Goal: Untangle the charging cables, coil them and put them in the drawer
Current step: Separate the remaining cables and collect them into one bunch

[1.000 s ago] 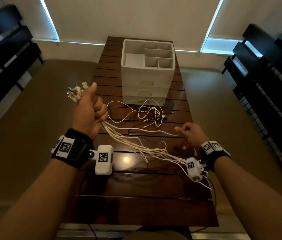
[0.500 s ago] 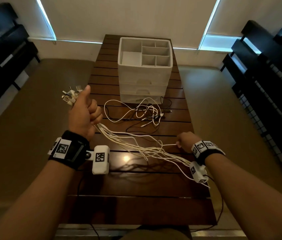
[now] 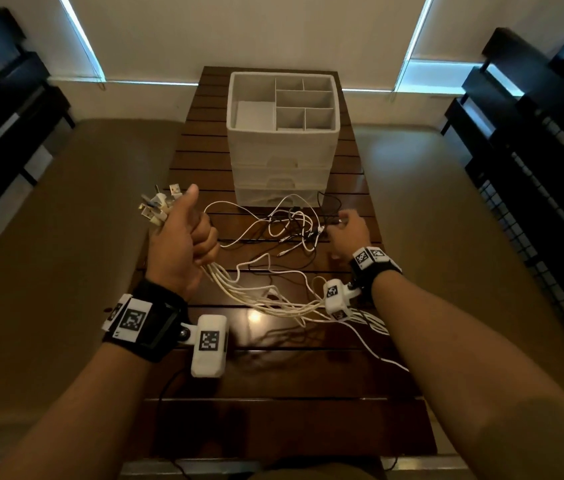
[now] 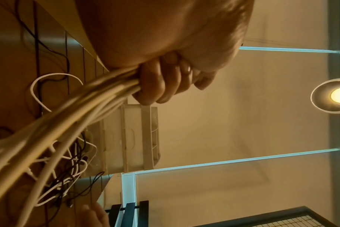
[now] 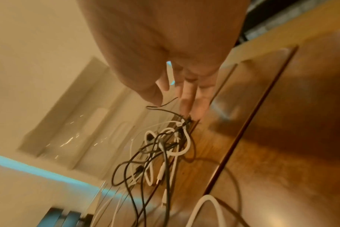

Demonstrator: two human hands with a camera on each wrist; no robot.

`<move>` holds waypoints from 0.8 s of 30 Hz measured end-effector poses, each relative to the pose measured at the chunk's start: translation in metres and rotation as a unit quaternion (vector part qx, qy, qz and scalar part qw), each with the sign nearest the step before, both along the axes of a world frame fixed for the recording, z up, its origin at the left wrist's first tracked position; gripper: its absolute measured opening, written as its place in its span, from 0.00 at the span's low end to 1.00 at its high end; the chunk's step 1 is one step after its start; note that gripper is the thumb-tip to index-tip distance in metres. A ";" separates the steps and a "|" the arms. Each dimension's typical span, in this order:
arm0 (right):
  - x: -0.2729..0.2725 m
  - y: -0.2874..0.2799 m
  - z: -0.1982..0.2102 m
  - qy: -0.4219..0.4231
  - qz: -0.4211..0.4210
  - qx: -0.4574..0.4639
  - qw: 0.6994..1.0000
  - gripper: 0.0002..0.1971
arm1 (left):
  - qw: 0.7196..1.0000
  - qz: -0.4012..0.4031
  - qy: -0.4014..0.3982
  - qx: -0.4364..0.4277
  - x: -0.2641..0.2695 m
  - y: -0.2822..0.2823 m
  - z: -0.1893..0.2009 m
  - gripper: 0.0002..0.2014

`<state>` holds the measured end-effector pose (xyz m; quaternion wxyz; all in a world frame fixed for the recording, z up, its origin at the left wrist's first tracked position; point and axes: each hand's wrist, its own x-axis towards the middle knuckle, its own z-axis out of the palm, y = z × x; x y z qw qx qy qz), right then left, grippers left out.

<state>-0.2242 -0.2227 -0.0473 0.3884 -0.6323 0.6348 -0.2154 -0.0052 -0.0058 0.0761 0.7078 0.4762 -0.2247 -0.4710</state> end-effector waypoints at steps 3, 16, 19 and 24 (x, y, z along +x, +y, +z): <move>0.005 -0.017 -0.021 -0.085 -0.007 0.079 0.993 0.37 | 1.000 -0.011 0.007 0.001 -0.003 0.000 -0.008 0.30; 0.043 -0.009 0.125 -0.297 0.090 -0.115 0.944 0.10 | 0.996 0.008 -0.028 0.084 -0.017 0.001 -0.033 0.24; 0.045 0.002 0.149 -0.255 0.150 -0.132 0.946 0.07 | 0.996 0.009 -0.036 0.077 -0.024 0.002 -0.032 0.22; 0.044 0.021 0.195 -0.290 0.118 -0.262 0.913 0.08 | 0.998 0.019 -0.035 0.055 -0.032 0.004 -0.024 0.23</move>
